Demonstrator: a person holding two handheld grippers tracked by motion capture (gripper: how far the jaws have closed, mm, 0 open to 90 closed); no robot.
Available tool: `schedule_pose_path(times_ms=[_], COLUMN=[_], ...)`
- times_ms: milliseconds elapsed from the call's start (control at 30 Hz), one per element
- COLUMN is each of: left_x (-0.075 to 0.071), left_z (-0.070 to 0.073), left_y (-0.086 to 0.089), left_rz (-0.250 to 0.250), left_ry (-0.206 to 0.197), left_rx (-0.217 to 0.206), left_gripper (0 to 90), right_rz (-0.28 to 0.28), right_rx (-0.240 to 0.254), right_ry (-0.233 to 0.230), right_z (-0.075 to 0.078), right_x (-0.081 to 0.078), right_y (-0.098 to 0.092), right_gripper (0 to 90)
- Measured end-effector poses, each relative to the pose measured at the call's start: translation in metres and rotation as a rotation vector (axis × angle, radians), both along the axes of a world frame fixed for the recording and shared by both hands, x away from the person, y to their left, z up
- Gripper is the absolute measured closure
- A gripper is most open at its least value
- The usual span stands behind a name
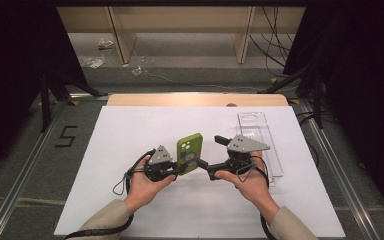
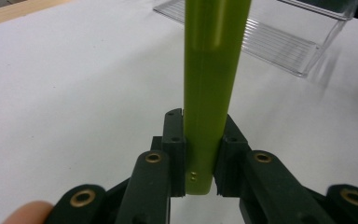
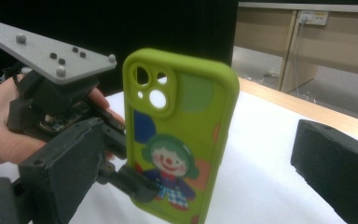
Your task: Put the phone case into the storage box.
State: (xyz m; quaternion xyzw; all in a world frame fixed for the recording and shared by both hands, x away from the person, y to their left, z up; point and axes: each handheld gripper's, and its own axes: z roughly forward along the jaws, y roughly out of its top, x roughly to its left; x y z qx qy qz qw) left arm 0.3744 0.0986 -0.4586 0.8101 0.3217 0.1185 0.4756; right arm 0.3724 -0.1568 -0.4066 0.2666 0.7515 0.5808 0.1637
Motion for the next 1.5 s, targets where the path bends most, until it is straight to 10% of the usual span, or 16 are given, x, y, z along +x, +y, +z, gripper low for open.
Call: schedule_pose_path(times_ms=[467, 1500], left_x=[0.004, 0.001], left_z=[0.001, 0.003], left_y=[0.006, -0.029], left_rz=[0.084, 0.063], left_ry=[0.003, 0.008], left_rx=[-0.012, -0.008], left_gripper=[77.1, 77.1], right_rz=[-0.041, -0.097], right_rx=[0.008, 0.037], right_ry=[-0.004, -0.037], right_z=[-0.006, -0.002], right_x=[0.0, -0.001], right_y=[-0.001, 0.005], right_gripper=[3.1, 2.9])
